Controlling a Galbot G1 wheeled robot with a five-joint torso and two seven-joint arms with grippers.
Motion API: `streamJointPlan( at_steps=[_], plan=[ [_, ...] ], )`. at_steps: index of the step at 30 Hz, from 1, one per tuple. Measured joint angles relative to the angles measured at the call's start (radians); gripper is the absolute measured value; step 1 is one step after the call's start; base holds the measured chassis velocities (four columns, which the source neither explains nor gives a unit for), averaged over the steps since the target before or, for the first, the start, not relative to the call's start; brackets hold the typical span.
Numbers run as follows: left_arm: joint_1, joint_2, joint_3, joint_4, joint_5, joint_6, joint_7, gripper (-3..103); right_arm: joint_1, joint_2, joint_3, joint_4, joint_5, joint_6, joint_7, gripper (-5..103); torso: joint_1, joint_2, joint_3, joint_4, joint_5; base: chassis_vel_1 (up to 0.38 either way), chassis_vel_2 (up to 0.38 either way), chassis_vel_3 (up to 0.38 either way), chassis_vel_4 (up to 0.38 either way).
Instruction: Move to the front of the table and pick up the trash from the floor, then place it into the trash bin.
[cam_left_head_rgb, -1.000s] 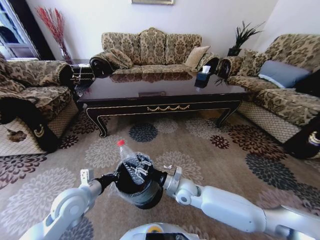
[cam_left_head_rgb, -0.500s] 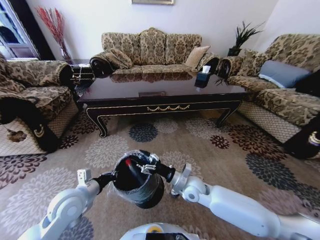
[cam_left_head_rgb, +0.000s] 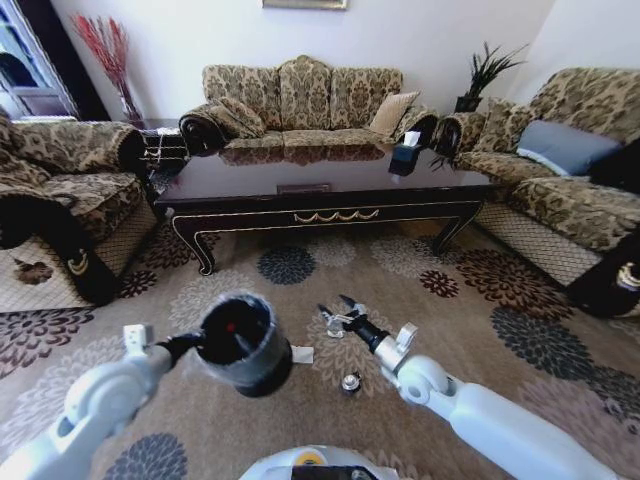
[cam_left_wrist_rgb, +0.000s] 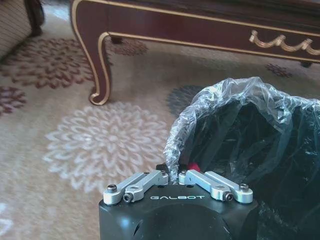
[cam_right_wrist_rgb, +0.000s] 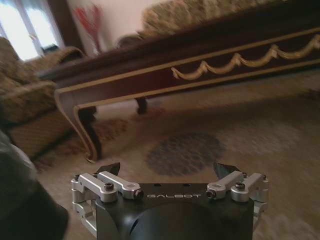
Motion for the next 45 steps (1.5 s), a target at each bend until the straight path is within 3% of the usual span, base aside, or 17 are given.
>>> streamJointPlan(
  at_steps=[1, 4, 6, 7, 9, 10, 17, 25, 37, 45],
  plan=[
    [0.0, 0.0, 0.0, 0.0, 0.0, 0.0, 0.0, 3, 0.0, 0.0, 0.0, 0.0, 0.0, 0.0, 0.0, 100, 0.0, 0.0, 0.0, 0.0, 0.0, 0.0, 0.0, 0.0, 0.0],
    [0.005, 0.016, -0.041, 0.015, -0.014, 0.005, 0.001, 3, -0.001, 0.035, -0.021, -0.007, 0.038, -0.23, 0.252, 100, 0.0, 0.0, 0.0, 0.0, -0.0001, 0.0, 0.0, 0.0, 0.0],
    [0.012, 0.022, -0.062, 0.023, -0.015, 0.008, 0.001, 3, 0.003, 0.08, -0.044, -0.015, 0.141, -0.358, 0.422, 100, 0.0, 0.0, 0.0, 0.0, -0.0002, 0.0, 0.0, 0.0, 0.0],
    [0.012, 0.022, -0.062, 0.023, -0.015, 0.008, 0.001, 3, 0.003, 0.08, -0.044, -0.015, 0.141, -0.358, 0.422, 100, 0.0, 0.0, 0.0, 0.0, -0.0002, 0.0, 0.0, 0.0, 0.0],
    [0.019, 0.025, -0.078, 0.03, -0.016, 0.011, 0.002, 3, 0.008, 0.131, -0.056, -0.031, 0.255, -0.43, 0.554, 100, 0.0, 0.0, 0.0, 0.0002, 0.0, 0.0, 0.0, 0.0, 0.0],
    [0.022, 0.025, -0.084, 0.034, -0.016, 0.012, 0.003, 3, 0.007, 0.153, -0.059, -0.043, 0.282, -0.444, 0.584, 100, 0.0, 0.0, 0.0, 0.0003, -0.0002, 0.0, 0.0, 0.0, 0.0],
    [0.058, 0.021, -0.131, 0.062, -0.018, 0.016, 0.003, 3, -0.011, 0.222, -0.055, -0.127, 0.253, -0.451, 0.571, 100, 0.0, 0.0, 0.0, 0.0, -0.0002, 0.0, 0.0, 0.0, 0.0],
    [0.047, 0.038, -0.185, 0.068, -0.072, 0.021, -0.005, 3, -0.018, 0.24, -0.05, -0.176, 0.22, -0.444, 0.528, 100, 0.0, 0.0, 0.0, -0.0003, -0.0001, 0.0, 0.0, 0.0, 0.0],
    [0.011, -0.075, -0.199, -0.112, -0.091, 0.026, -0.017, 3, 0.026, 0.241, -0.186, -0.267, 0.246, -0.386, 0.429, 100, 0.0, 0.0, 0.0, 0.0, 0.0001, 0.0, 0.0, 0.0, 0.0],
    [0.008, -0.058, -0.28, -0.169, -0.14, 0.04, -0.029, 3, 0.032, 0.243, -0.227, -0.297, 0.255, -0.398, 0.415, 100, 0.0, 0.0, 0.0, 0.0001, 0.0001, 0.0, 0.0, 0.0, 0.0]
  ],
)
